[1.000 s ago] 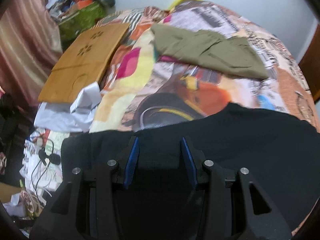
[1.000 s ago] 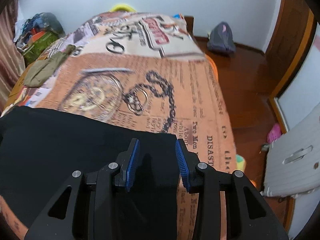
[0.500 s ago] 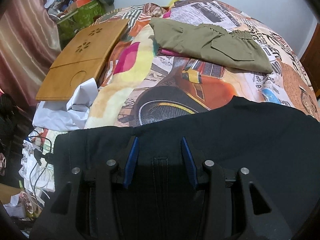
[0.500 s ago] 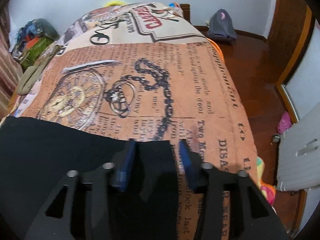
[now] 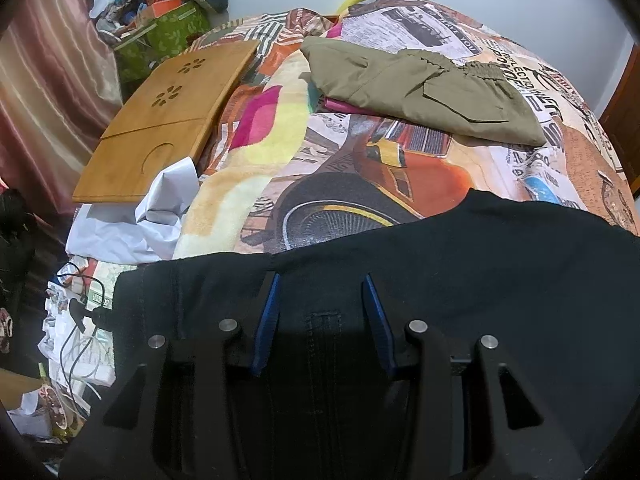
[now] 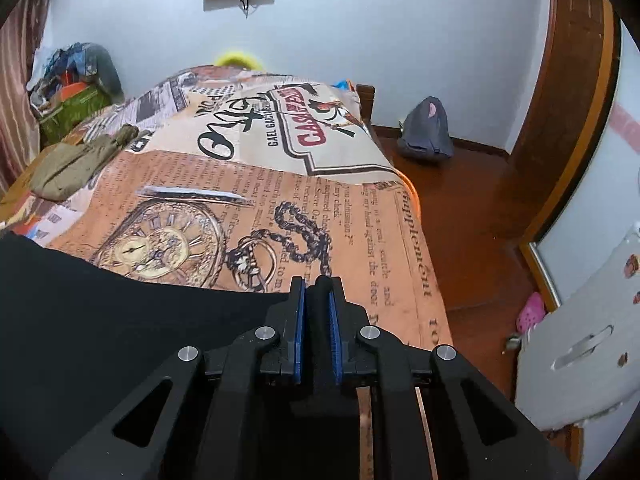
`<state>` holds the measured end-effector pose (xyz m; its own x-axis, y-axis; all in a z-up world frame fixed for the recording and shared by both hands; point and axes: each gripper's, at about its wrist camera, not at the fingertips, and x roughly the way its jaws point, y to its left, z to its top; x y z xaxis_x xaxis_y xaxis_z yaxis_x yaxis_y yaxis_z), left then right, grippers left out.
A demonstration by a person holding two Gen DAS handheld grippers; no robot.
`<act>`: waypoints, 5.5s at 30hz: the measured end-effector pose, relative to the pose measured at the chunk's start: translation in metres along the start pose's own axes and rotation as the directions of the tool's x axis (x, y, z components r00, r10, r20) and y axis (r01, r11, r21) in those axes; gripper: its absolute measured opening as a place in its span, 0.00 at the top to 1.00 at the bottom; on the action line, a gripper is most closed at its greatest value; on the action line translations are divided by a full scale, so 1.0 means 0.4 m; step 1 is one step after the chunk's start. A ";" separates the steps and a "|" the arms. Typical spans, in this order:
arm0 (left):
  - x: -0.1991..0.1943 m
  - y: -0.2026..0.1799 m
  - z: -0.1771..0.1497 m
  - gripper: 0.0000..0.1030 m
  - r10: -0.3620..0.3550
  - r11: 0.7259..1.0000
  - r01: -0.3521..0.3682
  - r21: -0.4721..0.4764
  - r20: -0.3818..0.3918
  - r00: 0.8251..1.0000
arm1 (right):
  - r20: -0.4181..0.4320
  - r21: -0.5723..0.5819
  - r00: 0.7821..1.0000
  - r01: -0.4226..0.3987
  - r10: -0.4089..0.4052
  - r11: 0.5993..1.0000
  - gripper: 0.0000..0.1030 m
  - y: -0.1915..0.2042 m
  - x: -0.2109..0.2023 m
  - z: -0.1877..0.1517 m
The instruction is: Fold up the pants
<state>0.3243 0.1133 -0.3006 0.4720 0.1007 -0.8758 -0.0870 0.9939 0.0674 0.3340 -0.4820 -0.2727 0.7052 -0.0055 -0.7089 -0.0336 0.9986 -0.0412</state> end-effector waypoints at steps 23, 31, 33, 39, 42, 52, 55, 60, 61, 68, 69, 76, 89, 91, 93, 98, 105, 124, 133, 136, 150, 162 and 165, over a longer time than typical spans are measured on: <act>-0.265 -0.382 0.029 0.52 -0.290 0.937 0.258 0.237 0.109 0.951 | -0.036 0.056 0.999 -0.037 0.039 0.998 0.46 -0.028 -0.238 -0.055; -0.294 -0.643 -0.038 0.51 -0.410 0.848 0.370 0.379 0.027 0.912 | -0.060 0.161 0.982 -0.167 0.178 0.973 0.39 0.004 -0.299 -0.188; -0.290 -0.695 -0.065 0.51 -0.418 0.828 0.381 0.411 -0.002 0.909 | -0.076 0.211 0.971 -0.207 0.227 0.956 0.39 0.011 -0.292 -0.221; -0.257 -0.803 -0.132 0.51 -0.408 0.790 0.397 0.467 -0.083 0.909 | -0.081 0.308 0.955 -0.248 0.285 0.919 0.39 0.027 -0.256 -0.291; -0.236 -0.837 -0.151 0.51 -0.400 0.779 0.404 0.479 -0.116 0.909 | -0.076 0.409 0.932 -0.295 0.355 0.864 0.39 0.020 -0.218 -0.313; -0.187 -0.885 -0.165 0.41 -0.372 0.781 0.377 0.498 -0.113 0.921 | 0.018 0.581 0.897 -0.369 0.441 0.726 0.30 -0.008 -0.145 -0.317; -0.178 -0.891 -0.158 0.40 -0.375 0.785 0.379 0.490 -0.111 0.920 | 0.028 0.594 0.901 -0.364 0.434 0.717 0.30 -0.008 -0.129 -0.309; -0.170 -0.902 -0.153 0.40 -0.372 0.785 0.372 0.496 -0.103 0.923 | 0.049 0.608 0.908 -0.357 0.415 0.709 0.30 -0.012 -0.107 -0.294; -0.169 -0.902 -0.151 0.40 -0.373 0.785 0.373 0.495 -0.103 0.922 | 0.052 0.611 0.910 -0.355 0.412 0.707 0.30 -0.014 -0.103 -0.290; -0.164 -0.902 -0.146 0.40 -0.384 0.787 0.383 0.484 -0.101 0.918 | 0.058 0.626 0.906 -0.361 0.420 0.691 0.68 -0.030 -0.075 -0.269; -0.164 -0.901 -0.146 0.40 -0.385 0.787 0.383 0.484 -0.100 0.917 | 0.061 0.626 0.908 -0.359 0.415 0.693 0.73 -0.033 -0.079 -0.269; -0.172 -0.889 -0.140 0.40 -0.395 0.792 0.396 0.466 -0.104 0.913 | 0.084 0.535 0.935 -0.333 0.344 0.776 0.91 -0.023 -0.143 -0.229; -0.271 -0.717 -0.098 0.40 -0.434 0.832 0.403 0.380 -0.005 0.901 | 0.237 0.359 0.925 -0.367 0.296 0.858 0.93 0.063 -0.301 -0.069; -0.292 -0.675 -0.090 0.40 -0.435 0.842 0.398 0.363 0.024 0.900 | 0.262 0.324 0.916 -0.379 0.303 0.866 0.93 0.090 -0.325 -0.042; -0.310 -0.626 -0.085 0.40 -0.433 0.854 0.390 0.343 0.054 0.900 | 0.282 0.289 0.908 -0.388 0.310 0.875 0.93 0.123 -0.346 -0.019; -0.336 -0.517 -0.080 0.40 -0.423 0.879 0.379 0.291 0.106 0.900 | 0.316 0.190 0.889 -0.401 0.331 0.896 0.93 0.222 -0.382 0.043; -0.352 -0.330 -0.101 0.40 -0.380 0.917 0.348 0.192 0.166 0.910 | 0.320 0.076 0.859 -0.445 0.401 0.893 0.93 0.367 -0.393 0.096; -0.278 -0.060 -0.207 0.40 -0.316 0.947 0.321 -0.014 0.139 0.938 | -0.095 -0.192 0.835 -0.549 0.542 0.813 0.93 0.786 -0.223 -0.070; -0.270 -0.111 -0.196 0.40 -0.335 0.942 0.335 0.023 0.120 0.934 | -0.195 -0.191 0.813 -0.581 0.549 0.792 0.72 0.778 -0.223 -0.114; -0.275 -0.143 -0.186 0.40 -0.347 0.938 0.344 0.047 0.119 0.930 | -0.194 -0.204 0.804 -0.594 0.563 0.778 0.70 0.762 -0.251 -0.112; -0.240 -0.316 -0.189 0.40 -0.379 0.918 0.371 0.143 0.034 0.925 | -0.085 -0.132 0.897 -0.441 0.433 0.888 0.58 0.531 -0.226 -0.068; -0.191 -0.335 -0.253 0.36 -0.285 0.936 0.273 0.222 0.024 0.958 | -0.150 -0.193 0.915 -0.398 0.373 0.897 0.58 0.507 -0.181 -0.139; -0.204 -0.306 -0.254 0.34 -0.281 0.942 0.270 0.202 0.030 0.959 | -0.154 -0.184 0.916 -0.394 0.370 0.900 0.58 0.495 -0.193 -0.135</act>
<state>0.2072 -0.0212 -0.2858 0.5033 -0.1815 -0.8448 0.2223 0.9720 -0.0764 0.2347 -0.2869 -0.2640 0.5250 0.3563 -0.7730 -0.4389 0.8914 0.1128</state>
